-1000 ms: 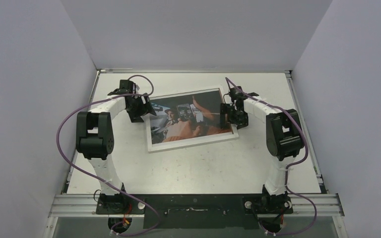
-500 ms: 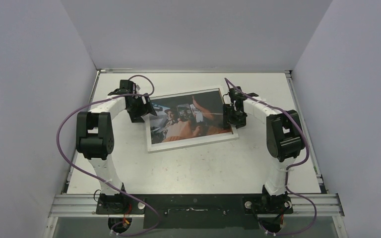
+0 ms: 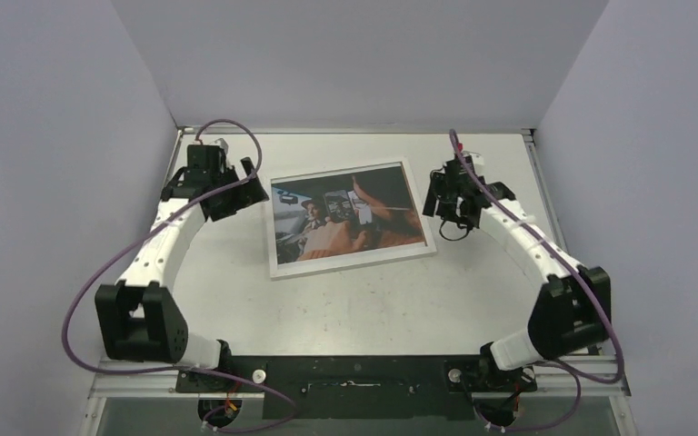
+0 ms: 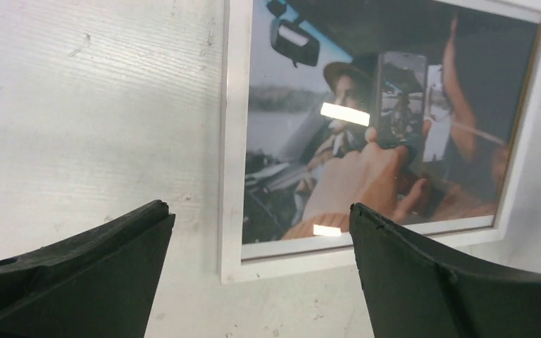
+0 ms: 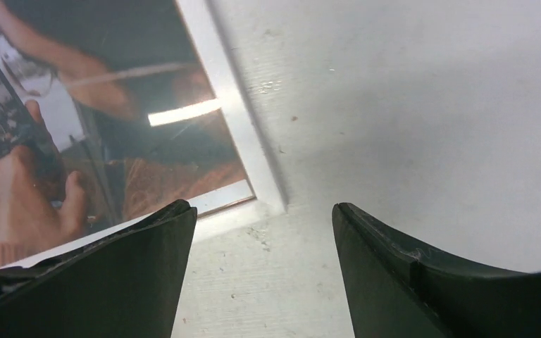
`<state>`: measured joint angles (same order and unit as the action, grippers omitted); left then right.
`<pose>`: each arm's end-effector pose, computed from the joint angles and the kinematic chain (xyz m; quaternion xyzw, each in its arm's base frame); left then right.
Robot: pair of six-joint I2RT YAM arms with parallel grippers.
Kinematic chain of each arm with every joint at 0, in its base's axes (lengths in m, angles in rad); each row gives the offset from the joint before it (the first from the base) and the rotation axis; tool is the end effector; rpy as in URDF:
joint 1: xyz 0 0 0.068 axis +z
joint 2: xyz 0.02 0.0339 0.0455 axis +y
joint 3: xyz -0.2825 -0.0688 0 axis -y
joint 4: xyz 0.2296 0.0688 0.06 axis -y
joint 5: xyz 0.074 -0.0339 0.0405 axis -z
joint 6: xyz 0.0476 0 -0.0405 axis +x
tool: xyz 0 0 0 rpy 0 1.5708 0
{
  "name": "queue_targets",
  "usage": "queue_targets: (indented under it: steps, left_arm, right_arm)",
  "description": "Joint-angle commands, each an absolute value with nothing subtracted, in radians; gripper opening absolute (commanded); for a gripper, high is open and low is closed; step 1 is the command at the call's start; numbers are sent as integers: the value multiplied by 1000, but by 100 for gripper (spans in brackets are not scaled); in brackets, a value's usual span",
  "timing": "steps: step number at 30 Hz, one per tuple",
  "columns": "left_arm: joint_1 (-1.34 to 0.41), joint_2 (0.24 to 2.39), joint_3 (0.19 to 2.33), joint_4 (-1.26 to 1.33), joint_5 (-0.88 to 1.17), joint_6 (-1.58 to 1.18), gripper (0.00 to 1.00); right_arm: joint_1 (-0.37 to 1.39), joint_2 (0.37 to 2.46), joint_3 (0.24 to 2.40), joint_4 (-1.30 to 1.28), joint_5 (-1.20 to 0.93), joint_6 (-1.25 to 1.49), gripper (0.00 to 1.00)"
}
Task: Put the photo into the frame
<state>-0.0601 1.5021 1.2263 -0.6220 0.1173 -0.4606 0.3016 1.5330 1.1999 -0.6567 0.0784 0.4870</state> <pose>0.3126 -0.0244 0.2957 -0.1685 0.9273 -0.1383 0.3043 0.2996 0.0893 0.2759 0.0998 0.9522 0.0753 0.2787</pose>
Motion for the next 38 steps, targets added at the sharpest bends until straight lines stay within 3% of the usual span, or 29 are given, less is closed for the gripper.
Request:
queue_targets:
  steps: [1, 12, 15, 21, 38]
  left_arm:
    - [-64, 1266, 1163, -707, 37, -473, 97]
    - [-70, 839, 1038, -838, -110, -502, 97]
    - [-70, 771, 1050, -868, -149, -484, 97]
    - [-71, 675, 1101, -893, -225, -452, 97]
    - [-71, 607, 1132, -904, -236, -395, 97]
  right_arm:
    - [296, 1325, 1111, -679, 301, 610, 72]
    - [298, 845, 1113, -889, 539, 600, 73]
    - [299, 775, 1129, -914, 563, 589, 78]
    - [298, 714, 1197, -959, 596, 581, 99]
    - [298, 707, 1269, -1040, 617, 603, 100]
